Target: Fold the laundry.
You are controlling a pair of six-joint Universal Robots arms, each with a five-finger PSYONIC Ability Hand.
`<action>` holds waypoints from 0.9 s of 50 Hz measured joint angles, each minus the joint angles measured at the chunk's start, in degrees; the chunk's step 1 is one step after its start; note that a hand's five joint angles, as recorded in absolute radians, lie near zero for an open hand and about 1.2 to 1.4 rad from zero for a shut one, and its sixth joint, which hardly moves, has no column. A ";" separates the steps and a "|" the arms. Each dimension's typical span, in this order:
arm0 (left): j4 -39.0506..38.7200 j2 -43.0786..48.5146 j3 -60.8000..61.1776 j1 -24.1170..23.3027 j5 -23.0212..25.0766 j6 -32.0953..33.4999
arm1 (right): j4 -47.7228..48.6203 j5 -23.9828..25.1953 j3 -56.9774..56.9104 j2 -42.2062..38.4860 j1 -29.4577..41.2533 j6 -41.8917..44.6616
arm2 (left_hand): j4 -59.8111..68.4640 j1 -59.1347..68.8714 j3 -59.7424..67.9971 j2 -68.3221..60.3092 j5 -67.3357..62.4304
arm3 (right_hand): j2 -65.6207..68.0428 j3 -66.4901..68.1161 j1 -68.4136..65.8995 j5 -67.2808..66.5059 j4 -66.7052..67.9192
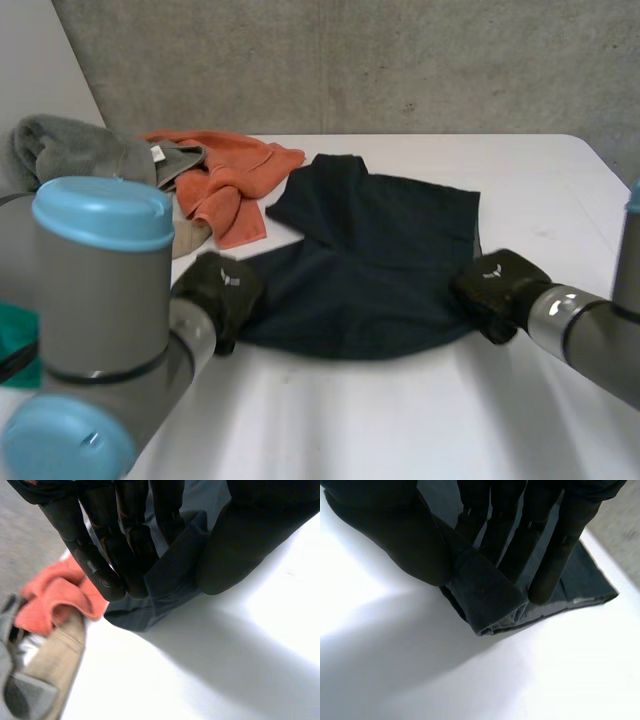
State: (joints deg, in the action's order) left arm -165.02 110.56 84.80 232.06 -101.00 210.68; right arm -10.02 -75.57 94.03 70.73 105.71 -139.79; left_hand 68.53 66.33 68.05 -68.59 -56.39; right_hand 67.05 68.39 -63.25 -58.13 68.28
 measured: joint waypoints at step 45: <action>-11.99 44.38 -72.64 0.89 5.76 10.18 | 31.15 -6.26 -11.71 -12.54 -6.50 -4.32 | -12.35 -13.82 -12.20 12.33 11.79 | -20.05 -18.33 19.48 18.41 -18.08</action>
State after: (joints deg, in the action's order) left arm -177.01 154.93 12.16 232.95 -95.24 220.85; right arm 21.13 -81.83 82.31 58.19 99.21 -144.11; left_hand 56.18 52.51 55.85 -56.26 -44.60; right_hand 47.00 50.06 -43.77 -39.73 50.20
